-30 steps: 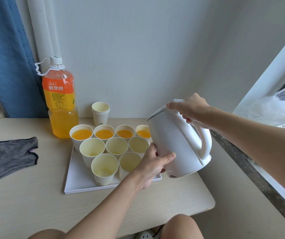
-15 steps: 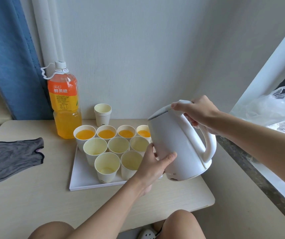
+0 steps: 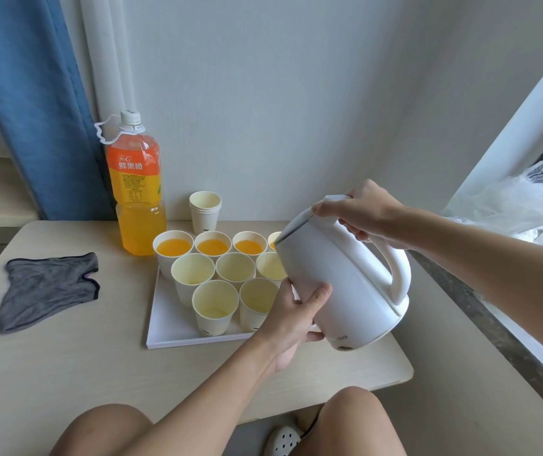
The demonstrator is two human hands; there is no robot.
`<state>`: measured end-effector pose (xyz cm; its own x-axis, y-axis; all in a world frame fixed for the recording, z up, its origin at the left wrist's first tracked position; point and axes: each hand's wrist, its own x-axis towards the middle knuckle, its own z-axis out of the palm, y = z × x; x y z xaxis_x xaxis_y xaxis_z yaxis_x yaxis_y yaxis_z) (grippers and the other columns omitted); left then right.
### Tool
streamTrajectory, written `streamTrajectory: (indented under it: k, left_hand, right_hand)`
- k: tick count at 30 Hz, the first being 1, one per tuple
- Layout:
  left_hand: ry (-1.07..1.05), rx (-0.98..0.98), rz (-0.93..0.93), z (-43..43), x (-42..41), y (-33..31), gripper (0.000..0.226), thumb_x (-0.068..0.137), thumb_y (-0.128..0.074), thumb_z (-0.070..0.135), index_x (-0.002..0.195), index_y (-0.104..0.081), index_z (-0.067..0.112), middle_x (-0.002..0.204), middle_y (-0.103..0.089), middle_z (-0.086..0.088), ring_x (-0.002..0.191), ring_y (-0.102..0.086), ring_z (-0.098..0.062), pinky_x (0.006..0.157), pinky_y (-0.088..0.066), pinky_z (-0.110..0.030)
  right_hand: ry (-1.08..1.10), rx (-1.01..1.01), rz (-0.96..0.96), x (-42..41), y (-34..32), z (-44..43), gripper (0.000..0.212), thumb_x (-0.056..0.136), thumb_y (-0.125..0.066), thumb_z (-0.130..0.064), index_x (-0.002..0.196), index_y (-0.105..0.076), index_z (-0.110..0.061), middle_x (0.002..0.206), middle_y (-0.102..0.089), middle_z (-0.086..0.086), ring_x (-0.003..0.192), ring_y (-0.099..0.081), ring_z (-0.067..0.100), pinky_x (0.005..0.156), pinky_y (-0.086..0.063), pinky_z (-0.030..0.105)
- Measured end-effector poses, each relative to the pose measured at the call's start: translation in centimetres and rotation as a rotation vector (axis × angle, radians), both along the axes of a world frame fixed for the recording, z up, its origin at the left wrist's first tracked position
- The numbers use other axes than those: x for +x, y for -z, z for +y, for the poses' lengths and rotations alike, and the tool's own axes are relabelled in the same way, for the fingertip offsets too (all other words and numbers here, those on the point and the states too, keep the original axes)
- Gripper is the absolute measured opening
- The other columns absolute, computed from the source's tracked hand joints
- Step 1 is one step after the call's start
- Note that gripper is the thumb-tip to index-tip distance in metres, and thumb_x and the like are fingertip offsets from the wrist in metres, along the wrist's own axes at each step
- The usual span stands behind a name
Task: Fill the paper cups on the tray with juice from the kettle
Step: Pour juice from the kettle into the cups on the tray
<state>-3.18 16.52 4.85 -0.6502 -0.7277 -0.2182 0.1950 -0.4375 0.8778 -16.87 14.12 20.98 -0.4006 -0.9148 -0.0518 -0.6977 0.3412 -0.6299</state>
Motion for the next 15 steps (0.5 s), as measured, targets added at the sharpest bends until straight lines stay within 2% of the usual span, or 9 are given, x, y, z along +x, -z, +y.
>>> streamTrajectory:
  k: [6, 15]
  left_hand:
    - [0.016, 0.038, 0.046, 0.04, -0.03, 0.07, 0.040, 0.098, -0.068, 0.034, 0.131, -0.046, 0.023, 0.135, -0.066, -0.006, 0.115, -0.070, -0.032, 0.101, -0.053, -0.059]
    - [0.030, 0.057, 0.057, 0.26, -0.57, 0.21, 0.042, 0.099, -0.068, 0.034, 0.133, -0.046, 0.023, 0.136, -0.064, -0.007, 0.118, -0.067, -0.034, 0.101, -0.054, -0.060]
  right_hand:
    - [0.021, 0.044, 0.089, 0.63, -0.35, -0.43, 0.043, 0.072, -0.075, -0.047, 0.069, -0.056, -0.008, 0.055, -0.051, 0.007, 0.047, -0.045, 0.022, 0.053, -0.039, 0.028]
    - [0.036, 0.073, 0.108, 0.59, -0.57, -0.07, 0.043, 0.073, -0.075, -0.047, 0.072, -0.059, -0.007, 0.057, -0.052, 0.007, 0.047, -0.045, 0.022, 0.053, -0.039, 0.028]
